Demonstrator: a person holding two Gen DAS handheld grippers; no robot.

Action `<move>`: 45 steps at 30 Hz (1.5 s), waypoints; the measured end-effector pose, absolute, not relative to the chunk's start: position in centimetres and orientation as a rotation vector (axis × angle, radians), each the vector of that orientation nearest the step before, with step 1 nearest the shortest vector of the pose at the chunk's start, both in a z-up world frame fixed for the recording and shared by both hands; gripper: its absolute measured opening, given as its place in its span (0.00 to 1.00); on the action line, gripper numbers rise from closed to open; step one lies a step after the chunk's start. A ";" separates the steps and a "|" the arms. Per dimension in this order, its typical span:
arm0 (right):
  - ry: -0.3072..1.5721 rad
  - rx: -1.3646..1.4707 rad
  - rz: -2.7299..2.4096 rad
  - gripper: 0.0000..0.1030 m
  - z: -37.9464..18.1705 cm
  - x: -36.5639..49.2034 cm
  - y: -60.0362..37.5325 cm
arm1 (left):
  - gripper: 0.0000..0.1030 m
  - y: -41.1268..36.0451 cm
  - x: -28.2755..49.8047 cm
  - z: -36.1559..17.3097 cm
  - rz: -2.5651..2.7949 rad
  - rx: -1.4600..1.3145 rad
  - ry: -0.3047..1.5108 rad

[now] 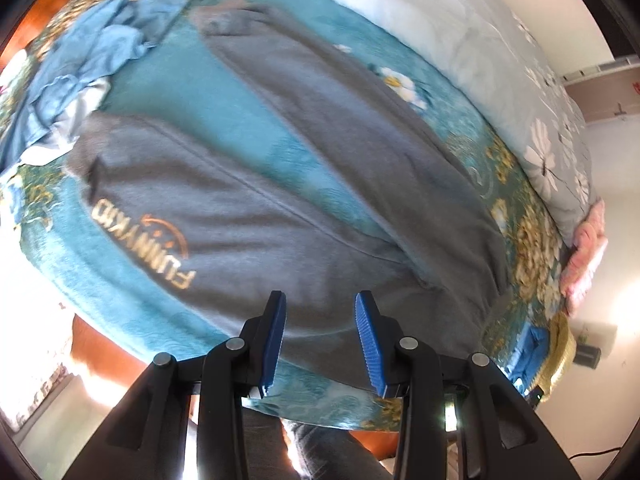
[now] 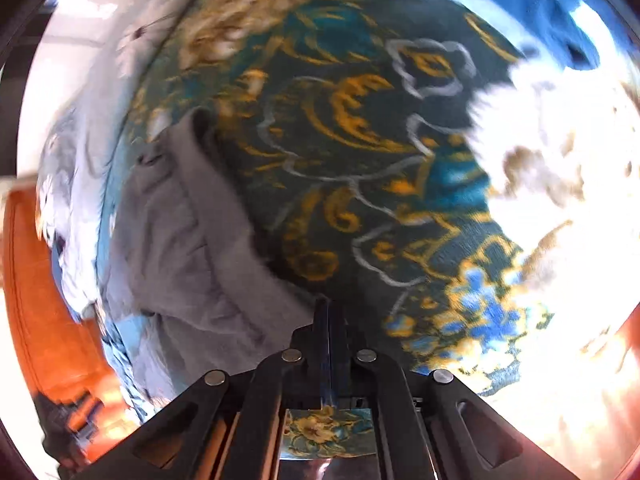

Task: Fold clothes

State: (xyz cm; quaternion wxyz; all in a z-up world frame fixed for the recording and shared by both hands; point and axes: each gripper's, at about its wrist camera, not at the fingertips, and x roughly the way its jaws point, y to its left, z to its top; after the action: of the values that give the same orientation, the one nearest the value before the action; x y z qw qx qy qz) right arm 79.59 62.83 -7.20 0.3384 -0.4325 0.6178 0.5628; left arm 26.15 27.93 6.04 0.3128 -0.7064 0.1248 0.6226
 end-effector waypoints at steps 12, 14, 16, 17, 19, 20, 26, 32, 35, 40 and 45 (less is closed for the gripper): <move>1.562 -1.106 1.380 0.06 -5.3 78.5 61.4 | 0.63 19.7 16.9 4.0 1.904 -1.873 0.184; 1.551 -1.108 1.354 0.18 -5.1 77.9 60.1 | 0.68 18.2 15.0 2.7 1.907 -1.902 0.141; 1.548 -1.099 1.325 0.41 -5.0 77.0 58.4 | 0.69 17.0 13.5 1.4 1.894 -1.943 0.117; 1.550 -1.094 1.316 0.43 -5.0 76.5 57.5 | 0.70 16.5 12.8 0.8 1.890 -1.962 0.108; 1.543 -1.096 1.303 0.51 -4.9 76.9 55.7 | 0.82 15.4 11.3 -0.3 1.887 -1.988 0.091; 1.533 -1.096 1.293 0.56 -4.9 76.5 54.7 | 0.83 15.0 10.6 -0.8 1.887 -1.994 0.083; 1.495 -1.035 1.288 0.72 -3.8 74.3 51.1 | 0.83 15.0 7.9 -1.7 1.867 -1.946 0.135; 1.433 -0.964 1.304 0.80 -2.8 73.0 49.0 | 0.90 16.4 6.9 -2.3 1.803 -1.841 0.286; 1.417 -0.918 1.331 0.83 -3.1 71.5 48.6 | 1.00 16.7 6.9 -3.5 1.749 -1.852 0.375; 1.447 -0.887 1.317 1.00 -4.2 71.5 48.6 | 1.00 16.6 7.1 -5.1 1.764 -1.851 0.473; 1.441 -0.866 1.292 1.00 -4.9 72.6 48.7 | 1.00 16.8 7.0 -6.3 1.749 -1.832 0.491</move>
State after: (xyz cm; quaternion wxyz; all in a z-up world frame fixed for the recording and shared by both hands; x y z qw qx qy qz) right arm 72.65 48.70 -4.92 0.4888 -0.3563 0.5929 0.5317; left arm 7.04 16.80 -6.28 0.2772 -0.6822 0.1828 0.6514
